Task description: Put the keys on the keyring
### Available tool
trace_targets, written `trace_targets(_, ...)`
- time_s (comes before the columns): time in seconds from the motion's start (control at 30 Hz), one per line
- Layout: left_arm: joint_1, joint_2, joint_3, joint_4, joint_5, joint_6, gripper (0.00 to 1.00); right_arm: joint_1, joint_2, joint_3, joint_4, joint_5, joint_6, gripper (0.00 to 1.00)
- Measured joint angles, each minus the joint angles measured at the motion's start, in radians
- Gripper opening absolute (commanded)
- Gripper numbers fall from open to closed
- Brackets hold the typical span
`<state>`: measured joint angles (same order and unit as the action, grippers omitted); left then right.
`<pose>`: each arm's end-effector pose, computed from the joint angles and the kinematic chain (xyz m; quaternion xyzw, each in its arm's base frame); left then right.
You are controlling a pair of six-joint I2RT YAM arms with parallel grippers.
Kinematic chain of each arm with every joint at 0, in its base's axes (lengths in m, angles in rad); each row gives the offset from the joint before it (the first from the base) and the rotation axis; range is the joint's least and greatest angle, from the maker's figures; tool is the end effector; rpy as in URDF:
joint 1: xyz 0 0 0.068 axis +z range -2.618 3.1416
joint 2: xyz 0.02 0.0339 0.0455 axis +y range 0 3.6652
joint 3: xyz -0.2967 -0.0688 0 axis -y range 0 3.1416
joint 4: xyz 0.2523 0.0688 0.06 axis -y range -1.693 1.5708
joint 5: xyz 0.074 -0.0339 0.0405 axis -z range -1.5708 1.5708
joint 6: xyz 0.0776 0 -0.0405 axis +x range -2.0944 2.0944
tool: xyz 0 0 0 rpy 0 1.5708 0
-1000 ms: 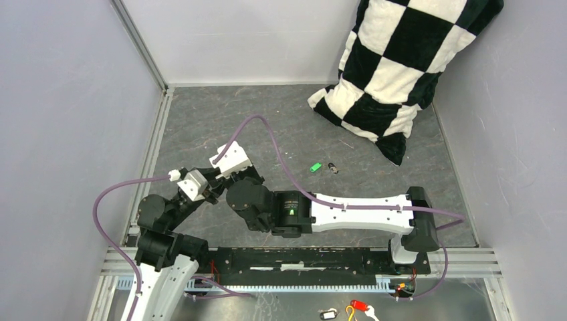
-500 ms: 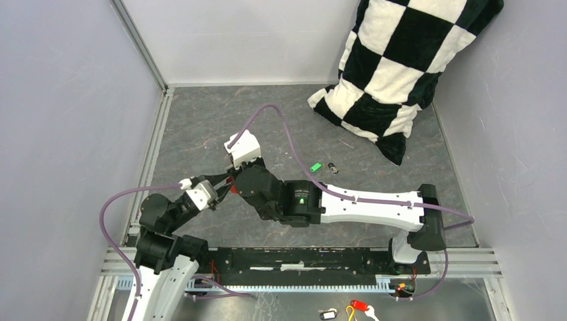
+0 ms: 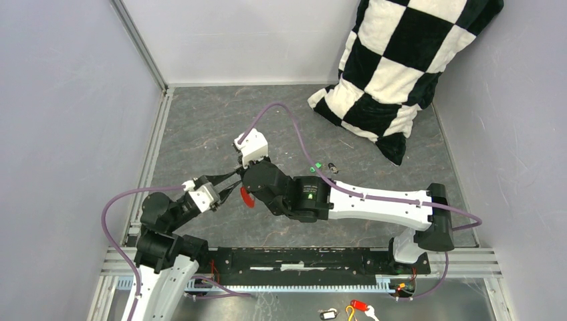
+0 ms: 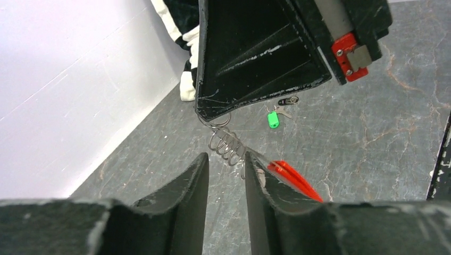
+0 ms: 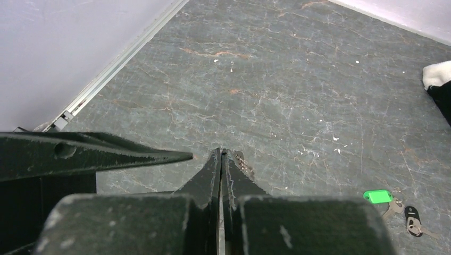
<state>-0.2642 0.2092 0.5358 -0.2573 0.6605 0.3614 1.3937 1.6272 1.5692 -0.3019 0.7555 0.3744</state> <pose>0.0691 -0.0680 0.3223 0.4242 0.5410 -0.1874 0.7016 0.1253 0.3984 0.4090 -0.1896 0.7696 0.2168 0.5699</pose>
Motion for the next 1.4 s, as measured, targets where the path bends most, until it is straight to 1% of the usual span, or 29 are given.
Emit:
trace_targets(0.13, 0.000, 0.039, 0.020, -0.006, -0.003, -0.035, 0.67, 0.000, -0.009, -0.005, 0.001, 0.002, 0.007, 0.01)
trace_targets(0.2, 0.000, 0.082, 0.048, -0.011, -0.005, -0.093, 0.74, 0.000, -0.009, -0.007, 0.000, 0.007, 0.006, 0.01)
trace_targets(0.27, 0.000, 0.120, 0.078, -0.022, -0.008, -0.154, 0.75, 0.000, -0.009, -0.007, -0.007, 0.016, 0.001, 0.00)
trace_targets(0.37, 0.001, 0.150, 0.114, -0.034, -0.008, -0.231, 0.74, 0.002, -0.009, -0.007, -0.008, 0.039, -0.010, 0.00)
trace_targets(0.43, 0.001, 0.138, 0.122, -0.041, -0.011, -0.246, 0.71, 0.008, -0.009, -0.007, -0.007, 0.052, -0.020, 0.01)
trace_targets(0.6, 0.001, 0.100, 0.126, -0.047, -0.034, -0.264, 0.72, 0.022, -0.009, -0.007, -0.006, 0.082, -0.035, 0.01)
trace_targets(0.77, 0.001, 0.117, 0.125, -0.046, 0.013, -0.336, 0.73, 0.030, -0.009, -0.007, 0.008, 0.100, -0.040, 0.01)
trace_targets(0.83, 0.001, 0.133, 0.123, -0.043, 0.048, -0.352, 0.71, 0.033, -0.009, -0.007, 0.016, 0.103, -0.042, 0.01)
trace_targets(0.97, 0.001, 0.172, 0.113, -0.047, 0.066, -0.373, 0.68, 0.043, -0.009, -0.007, 0.031, 0.114, -0.048, 0.00)
trace_targets(1.17, 0.001, 0.217, 0.112, -0.049, 0.051, -0.384, 0.56, 0.060, -0.004, -0.004, 0.057, 0.132, -0.067, 0.00)
trace_targets(1.27, 0.001, 0.217, 0.112, -0.051, 0.028, -0.381, 0.46, 0.065, 0.005, 0.002, 0.060, 0.139, -0.074, 0.01)
trace_targets(1.4, 0.000, 0.209, 0.112, -0.058, -0.006, -0.346, 0.28, 0.066, 0.010, 0.002, 0.057, 0.140, -0.077, 0.01)
